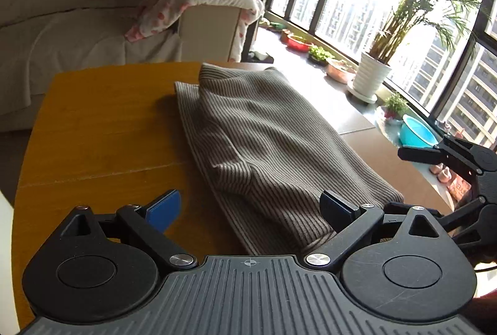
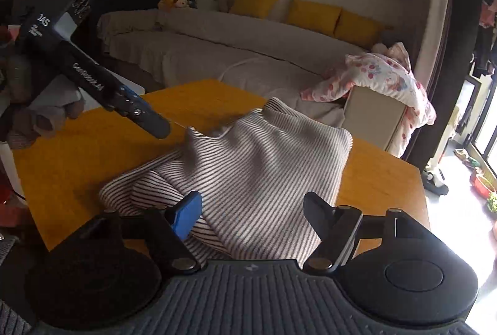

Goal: Fold clothes

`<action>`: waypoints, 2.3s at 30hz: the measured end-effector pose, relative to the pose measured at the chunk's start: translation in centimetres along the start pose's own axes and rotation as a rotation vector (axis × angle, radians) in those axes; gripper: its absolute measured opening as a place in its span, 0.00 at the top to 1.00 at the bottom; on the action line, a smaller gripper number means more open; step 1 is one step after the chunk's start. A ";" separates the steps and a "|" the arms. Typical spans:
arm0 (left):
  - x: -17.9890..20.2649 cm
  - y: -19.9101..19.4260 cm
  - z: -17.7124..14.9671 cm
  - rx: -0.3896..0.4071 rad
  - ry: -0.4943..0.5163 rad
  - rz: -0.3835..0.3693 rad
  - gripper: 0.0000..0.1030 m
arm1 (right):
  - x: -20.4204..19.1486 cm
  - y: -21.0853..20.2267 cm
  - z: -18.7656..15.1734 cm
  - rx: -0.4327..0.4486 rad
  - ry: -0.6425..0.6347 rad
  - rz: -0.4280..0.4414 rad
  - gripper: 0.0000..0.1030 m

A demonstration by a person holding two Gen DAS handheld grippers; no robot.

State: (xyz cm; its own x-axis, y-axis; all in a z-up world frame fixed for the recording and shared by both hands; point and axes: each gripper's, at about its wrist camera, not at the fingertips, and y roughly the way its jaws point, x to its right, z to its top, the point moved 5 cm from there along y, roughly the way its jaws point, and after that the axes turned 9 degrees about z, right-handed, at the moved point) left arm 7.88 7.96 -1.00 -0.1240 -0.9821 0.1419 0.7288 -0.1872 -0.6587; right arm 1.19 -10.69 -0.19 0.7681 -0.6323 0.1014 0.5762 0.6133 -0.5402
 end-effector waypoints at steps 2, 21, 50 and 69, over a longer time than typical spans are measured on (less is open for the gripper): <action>-0.5 0.0 0.1 -0.002 -0.028 0.007 0.04 | -2.1 1.4 0.0 -0.040 -0.060 0.077 0.46; -1.0 -0.6 -3.0 -0.077 -0.243 -0.177 0.39 | -4.3 6.4 -0.5 -0.075 -0.169 0.020 0.40; 0.5 -1.3 0.1 -0.003 -0.298 -0.336 0.40 | -6.7 5.2 -0.2 -0.085 -0.136 0.171 0.57; 1.0 -0.8 -1.7 -0.032 0.023 -0.120 0.24 | -3.4 -0.7 -1.8 -0.079 -0.195 0.126 0.47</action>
State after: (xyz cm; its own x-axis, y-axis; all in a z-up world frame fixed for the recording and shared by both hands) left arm 6.01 7.08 -1.55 -0.2248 -0.9526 0.2047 0.6858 -0.3040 -0.6613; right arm -2.31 -9.78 -1.66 0.8761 -0.4455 0.1841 0.4549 0.6378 -0.6216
